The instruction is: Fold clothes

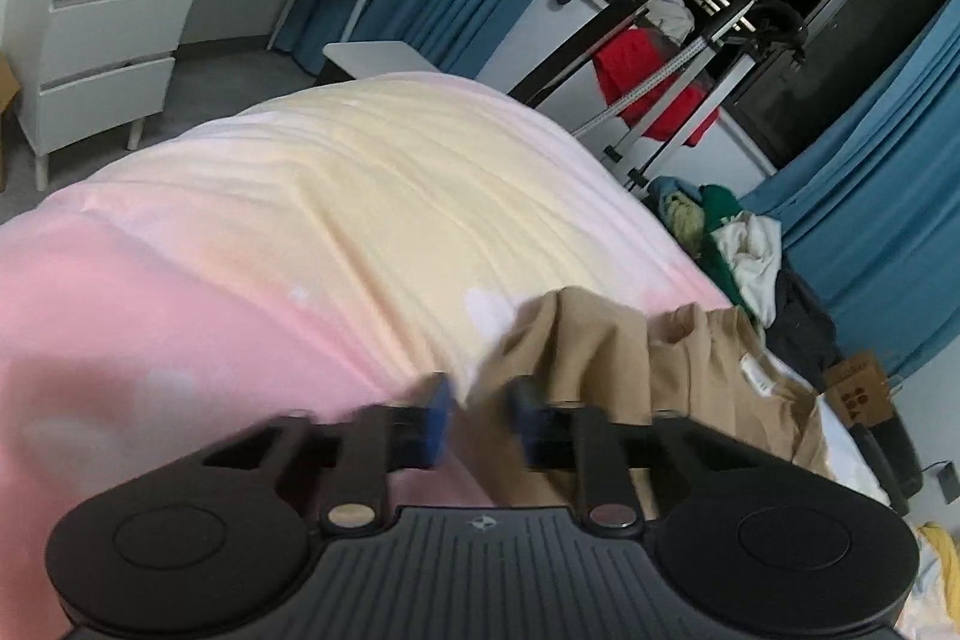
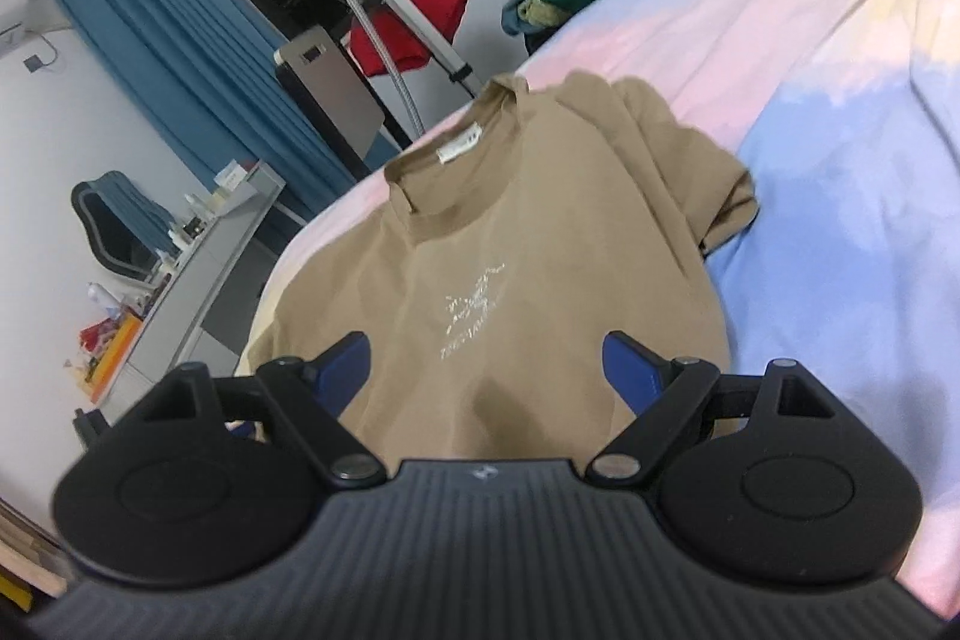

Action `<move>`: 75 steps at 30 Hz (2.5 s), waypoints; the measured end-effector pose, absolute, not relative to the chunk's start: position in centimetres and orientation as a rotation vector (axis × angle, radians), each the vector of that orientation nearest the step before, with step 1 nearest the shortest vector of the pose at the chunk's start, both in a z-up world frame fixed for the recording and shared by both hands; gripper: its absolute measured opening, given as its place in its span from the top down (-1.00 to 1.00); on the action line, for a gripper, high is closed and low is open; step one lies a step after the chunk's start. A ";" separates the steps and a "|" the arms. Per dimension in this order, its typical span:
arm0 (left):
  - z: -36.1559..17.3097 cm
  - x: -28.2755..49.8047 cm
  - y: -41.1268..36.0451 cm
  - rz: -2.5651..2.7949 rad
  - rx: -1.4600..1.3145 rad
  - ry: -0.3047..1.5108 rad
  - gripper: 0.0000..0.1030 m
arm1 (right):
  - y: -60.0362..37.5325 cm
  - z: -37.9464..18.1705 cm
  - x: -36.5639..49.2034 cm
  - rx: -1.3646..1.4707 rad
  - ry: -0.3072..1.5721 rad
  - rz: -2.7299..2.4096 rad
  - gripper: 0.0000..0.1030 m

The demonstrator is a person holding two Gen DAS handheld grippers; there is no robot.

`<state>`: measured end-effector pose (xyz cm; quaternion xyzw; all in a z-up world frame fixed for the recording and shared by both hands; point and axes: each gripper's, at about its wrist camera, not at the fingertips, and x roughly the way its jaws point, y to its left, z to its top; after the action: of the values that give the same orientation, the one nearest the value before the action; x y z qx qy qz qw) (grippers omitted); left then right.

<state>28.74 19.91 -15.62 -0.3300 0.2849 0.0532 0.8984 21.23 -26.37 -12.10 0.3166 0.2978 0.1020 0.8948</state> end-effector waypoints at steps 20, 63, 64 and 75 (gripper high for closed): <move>-7.7 33.9 22.8 0.261 -0.448 0.584 0.46 | -27.5 -13.2 22.5 0.648 0.621 0.118 -0.67; -10.3 25.4 24.1 0.266 -0.633 0.861 0.99 | -21.9 -14.9 22.1 0.313 0.712 0.159 -0.66; -10.5 25.4 23.8 0.272 -0.600 0.866 0.99 | -21.8 -14.9 22.2 0.312 0.712 0.159 -0.66; -8.4 21.0 19.1 0.268 -0.286 0.815 0.33 | -24.1 -13.4 22.0 0.440 0.656 0.204 -0.66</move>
<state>21.05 19.13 -8.42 -0.1382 0.3937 0.1293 0.8996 22.03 -24.10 -13.38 0.2140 0.3191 0.0994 0.9179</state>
